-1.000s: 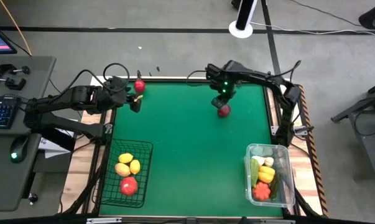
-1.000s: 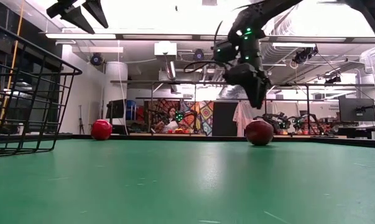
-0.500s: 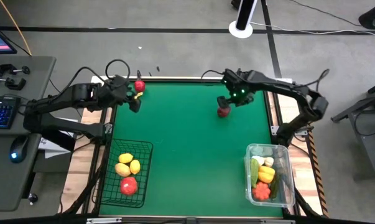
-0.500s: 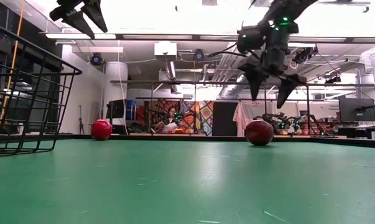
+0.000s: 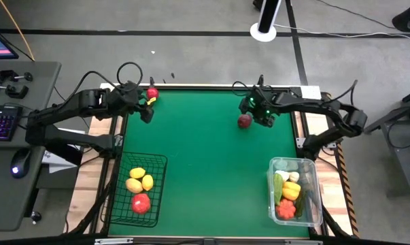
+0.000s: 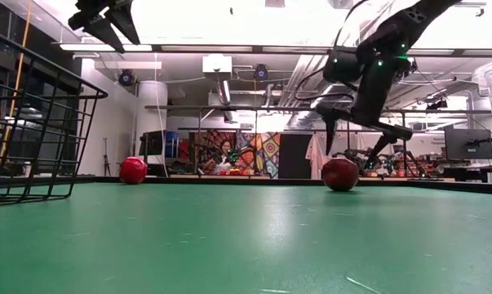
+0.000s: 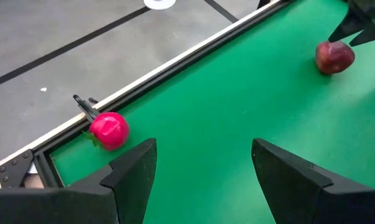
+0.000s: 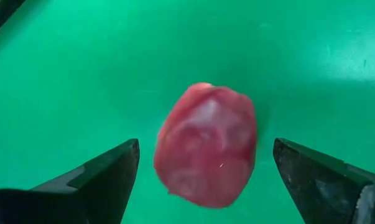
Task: Sort produce into baskets
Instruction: Put the red apple into the black wire basket
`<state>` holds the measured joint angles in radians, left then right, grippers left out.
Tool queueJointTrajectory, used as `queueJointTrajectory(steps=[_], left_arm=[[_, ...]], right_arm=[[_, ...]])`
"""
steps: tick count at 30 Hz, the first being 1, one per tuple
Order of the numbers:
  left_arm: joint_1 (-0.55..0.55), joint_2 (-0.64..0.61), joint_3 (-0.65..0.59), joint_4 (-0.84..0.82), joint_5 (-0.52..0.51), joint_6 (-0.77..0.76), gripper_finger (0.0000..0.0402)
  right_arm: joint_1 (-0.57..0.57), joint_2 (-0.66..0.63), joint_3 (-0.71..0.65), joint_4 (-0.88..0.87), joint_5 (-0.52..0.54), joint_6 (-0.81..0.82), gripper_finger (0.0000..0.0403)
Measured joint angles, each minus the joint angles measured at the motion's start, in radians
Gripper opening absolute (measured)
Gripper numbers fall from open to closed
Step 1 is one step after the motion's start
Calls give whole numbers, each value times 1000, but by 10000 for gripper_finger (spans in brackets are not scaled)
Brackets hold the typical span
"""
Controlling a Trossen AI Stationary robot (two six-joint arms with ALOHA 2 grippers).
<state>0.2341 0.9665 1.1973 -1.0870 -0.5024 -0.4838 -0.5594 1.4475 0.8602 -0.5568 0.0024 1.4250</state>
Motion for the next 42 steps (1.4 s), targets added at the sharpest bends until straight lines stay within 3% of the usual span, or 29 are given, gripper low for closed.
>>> queueJointTrajectory(steps=[21, 24, 28, 33, 38, 42], left_arm=[[2, 0, 0, 0, -17, 77, 251], [2, 0, 0, 1, -31, 81, 251], [2, 0, 0, 1, -31, 107, 251], [2, 0, 0, 3, -32, 142, 251], [2, 0, 0, 10, -32, 147, 251], [2, 0, 0, 10, -30, 84, 251]], right_arm=[[13, 150, 0, 120, 28, 37, 360], [13, 150, 15, 104, 24, 37, 343], [34, 149, 73, 62, -8, 21, 281], [77, 137, 214, -30, -13, -84, 194], [104, 135, 397, -172, -7, -267, 193], [143, 135, 560, -296, -4, -519, 198]])
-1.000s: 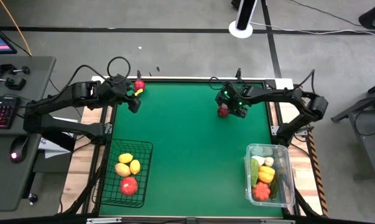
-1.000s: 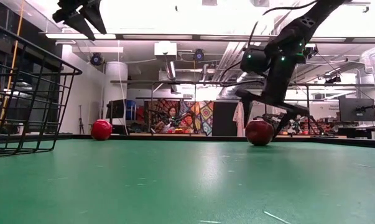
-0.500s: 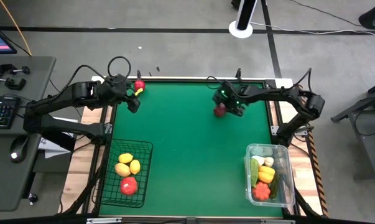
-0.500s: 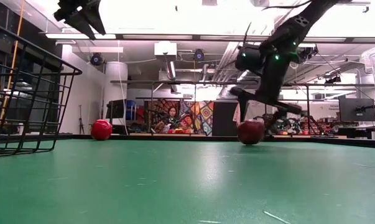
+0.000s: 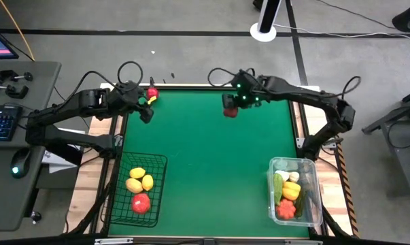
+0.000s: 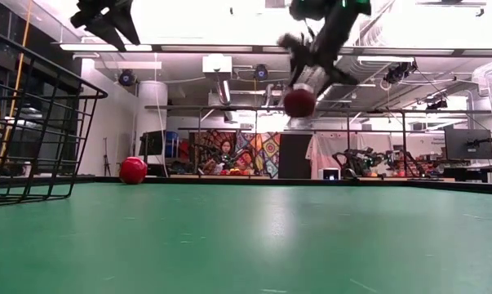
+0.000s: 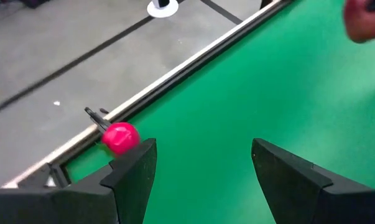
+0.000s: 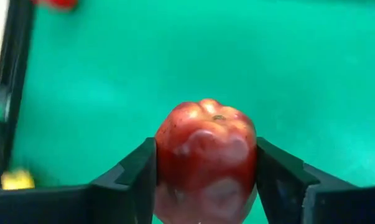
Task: Sort produce into baskets
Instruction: Put the red apple into the black wire basket
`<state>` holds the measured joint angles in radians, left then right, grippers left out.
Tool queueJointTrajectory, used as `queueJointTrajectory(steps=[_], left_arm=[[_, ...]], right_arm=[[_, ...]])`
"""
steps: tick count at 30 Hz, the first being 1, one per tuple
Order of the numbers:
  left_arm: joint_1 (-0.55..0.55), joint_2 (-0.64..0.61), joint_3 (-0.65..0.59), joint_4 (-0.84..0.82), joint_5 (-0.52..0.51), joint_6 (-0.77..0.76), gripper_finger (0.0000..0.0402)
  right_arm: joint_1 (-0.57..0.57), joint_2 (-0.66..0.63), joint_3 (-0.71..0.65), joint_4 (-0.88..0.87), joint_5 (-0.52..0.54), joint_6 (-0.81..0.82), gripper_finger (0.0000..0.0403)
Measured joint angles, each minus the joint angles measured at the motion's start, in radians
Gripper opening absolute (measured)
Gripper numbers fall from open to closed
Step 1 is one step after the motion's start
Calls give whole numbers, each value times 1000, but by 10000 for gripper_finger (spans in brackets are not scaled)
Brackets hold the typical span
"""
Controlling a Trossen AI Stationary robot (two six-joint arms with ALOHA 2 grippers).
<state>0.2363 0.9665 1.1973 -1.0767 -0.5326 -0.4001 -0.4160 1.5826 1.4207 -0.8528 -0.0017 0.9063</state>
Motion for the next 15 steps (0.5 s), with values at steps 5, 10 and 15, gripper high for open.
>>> queueJointTrajectory(steps=[5, 10, 15], left_arm=[[0, 0, 0, 16, 31, -104, 251], [-1, 0, 0, 66, 72, -219, 251], [-2, 0, 0, 118, 183, -313, 251]], right_arm=[[81, 0, 160, -196, -37, -223, 213], [189, -1, 223, -288, -82, -376, 207], [290, -1, 189, -154, -82, -476, 211]])
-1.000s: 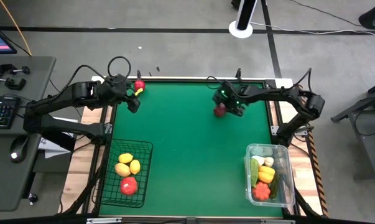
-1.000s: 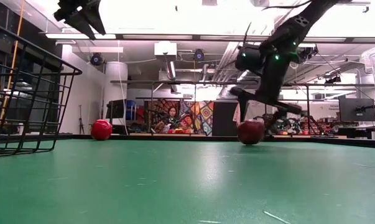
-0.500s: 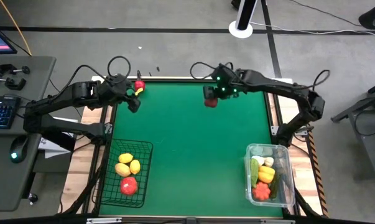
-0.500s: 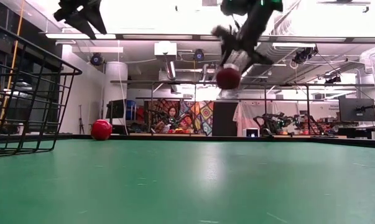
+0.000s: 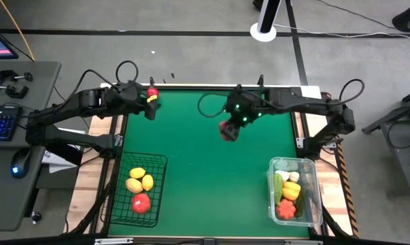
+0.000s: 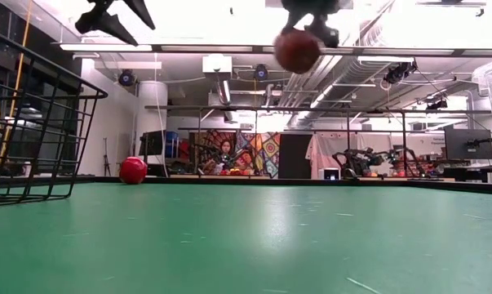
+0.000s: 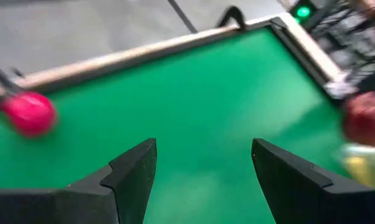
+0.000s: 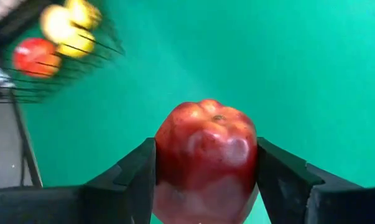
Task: Sort produce into baskets
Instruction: Put the red apple into the black wire basket
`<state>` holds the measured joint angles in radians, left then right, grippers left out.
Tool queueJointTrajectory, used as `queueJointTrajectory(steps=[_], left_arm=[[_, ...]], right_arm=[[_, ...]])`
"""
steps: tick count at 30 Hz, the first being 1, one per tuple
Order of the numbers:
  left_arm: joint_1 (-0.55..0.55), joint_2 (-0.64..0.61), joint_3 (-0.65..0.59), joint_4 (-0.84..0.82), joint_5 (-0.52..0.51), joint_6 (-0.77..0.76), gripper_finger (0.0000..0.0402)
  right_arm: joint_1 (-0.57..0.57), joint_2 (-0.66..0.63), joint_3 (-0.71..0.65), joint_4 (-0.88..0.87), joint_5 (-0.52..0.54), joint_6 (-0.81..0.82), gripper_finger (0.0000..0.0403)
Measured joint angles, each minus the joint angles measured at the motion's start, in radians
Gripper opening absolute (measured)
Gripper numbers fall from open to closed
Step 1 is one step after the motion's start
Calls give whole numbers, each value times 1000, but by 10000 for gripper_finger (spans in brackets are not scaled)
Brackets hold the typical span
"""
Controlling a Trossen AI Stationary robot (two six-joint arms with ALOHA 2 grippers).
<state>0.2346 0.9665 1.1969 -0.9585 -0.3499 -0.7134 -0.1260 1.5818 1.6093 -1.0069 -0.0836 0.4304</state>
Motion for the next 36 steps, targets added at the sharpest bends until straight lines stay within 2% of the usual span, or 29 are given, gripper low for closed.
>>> queueJointTrajectory(steps=[4, 9, 15, 19, 22, 28, 36], left_arm=[[-25, 0, 0, 46, 82, -115, 251], [-89, 0, 0, 181, 78, -168, 251], [-130, -6, 0, 320, 100, -91, 251], [-151, -44, 0, 327, 200, -22, 251], [-177, -87, 0, 325, 259, 42, 251], [-238, -169, 0, 325, 264, 148, 251], [-282, -192, 0, 328, 224, 166, 251]], right_arm=[[63, 1, -82, 266, -10, -48, 211], [107, 33, -174, 600, -26, -44, 212], [174, 127, -184, 840, 9, 69, 213], [232, 222, -184, 1056, 36, 184, 213], [273, 288, -184, 1196, 96, 256, 213], [320, 363, -184, 1317, 199, 343, 213], [330, 366, -184, 1370, 271, 354, 213]])
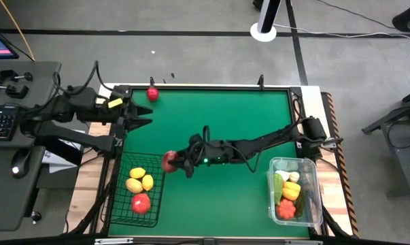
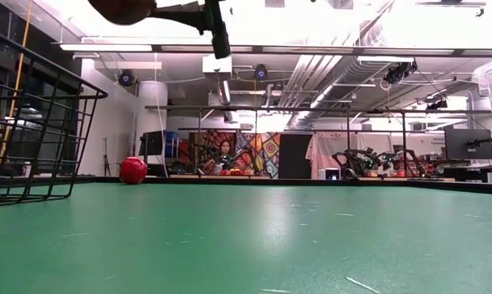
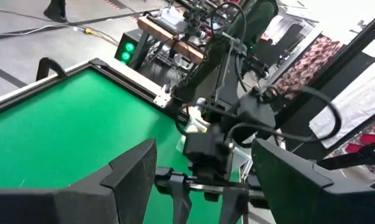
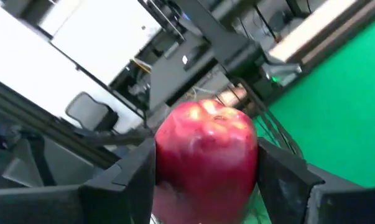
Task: Sort produce into baskets
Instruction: Put the red apple into the black wire basket
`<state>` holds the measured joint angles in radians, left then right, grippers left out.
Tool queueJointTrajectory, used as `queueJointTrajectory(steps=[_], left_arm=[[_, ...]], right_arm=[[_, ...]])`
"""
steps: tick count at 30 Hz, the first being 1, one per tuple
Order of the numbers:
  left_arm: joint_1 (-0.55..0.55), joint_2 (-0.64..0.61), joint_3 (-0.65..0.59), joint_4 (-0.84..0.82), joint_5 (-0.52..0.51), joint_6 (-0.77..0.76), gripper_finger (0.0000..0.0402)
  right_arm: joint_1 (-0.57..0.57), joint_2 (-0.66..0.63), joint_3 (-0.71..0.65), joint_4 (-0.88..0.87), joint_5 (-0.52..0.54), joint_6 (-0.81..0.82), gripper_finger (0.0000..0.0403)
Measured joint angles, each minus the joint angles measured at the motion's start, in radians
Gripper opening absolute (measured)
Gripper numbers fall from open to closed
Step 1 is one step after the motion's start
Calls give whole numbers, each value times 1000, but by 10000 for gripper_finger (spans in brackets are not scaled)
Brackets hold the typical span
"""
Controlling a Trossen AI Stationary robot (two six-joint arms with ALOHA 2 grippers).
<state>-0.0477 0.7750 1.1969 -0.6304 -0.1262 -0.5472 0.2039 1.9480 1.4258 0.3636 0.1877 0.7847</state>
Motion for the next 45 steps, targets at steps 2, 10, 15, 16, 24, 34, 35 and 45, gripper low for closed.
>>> queueJointTrajectory(steps=[2, 10, 15, 16, 24, 34, 35, 45], left_arm=[[-8, 6, 0, 0, -11, -3, 251], [-26, 34, 0, 1, -79, -26, 251], [-26, 45, 0, 0, -90, -46, 251], [-26, 49, 0, 1, -91, -51, 251], [-26, 64, 0, -1, -135, -53, 251], [-26, 86, 0, 0, -198, -51, 251], [-26, 89, 0, 0, -199, -51, 251], [-26, 121, 0, 0, -200, -24, 251]], right_arm=[[-1, 1, 0, 40, 4, -19, 213], [-2, 133, 146, 121, -31, -137, 215], [-3, 240, 299, 72, -46, -206, 230], [-4, 256, 328, 55, -45, -207, 235], [-7, 309, 441, -166, -48, -136, 255], [-7, 310, 442, -225, -41, -138, 256], [-7, 310, 442, -225, -41, -138, 257], [-16, 310, 442, -225, -46, -85, 335]])
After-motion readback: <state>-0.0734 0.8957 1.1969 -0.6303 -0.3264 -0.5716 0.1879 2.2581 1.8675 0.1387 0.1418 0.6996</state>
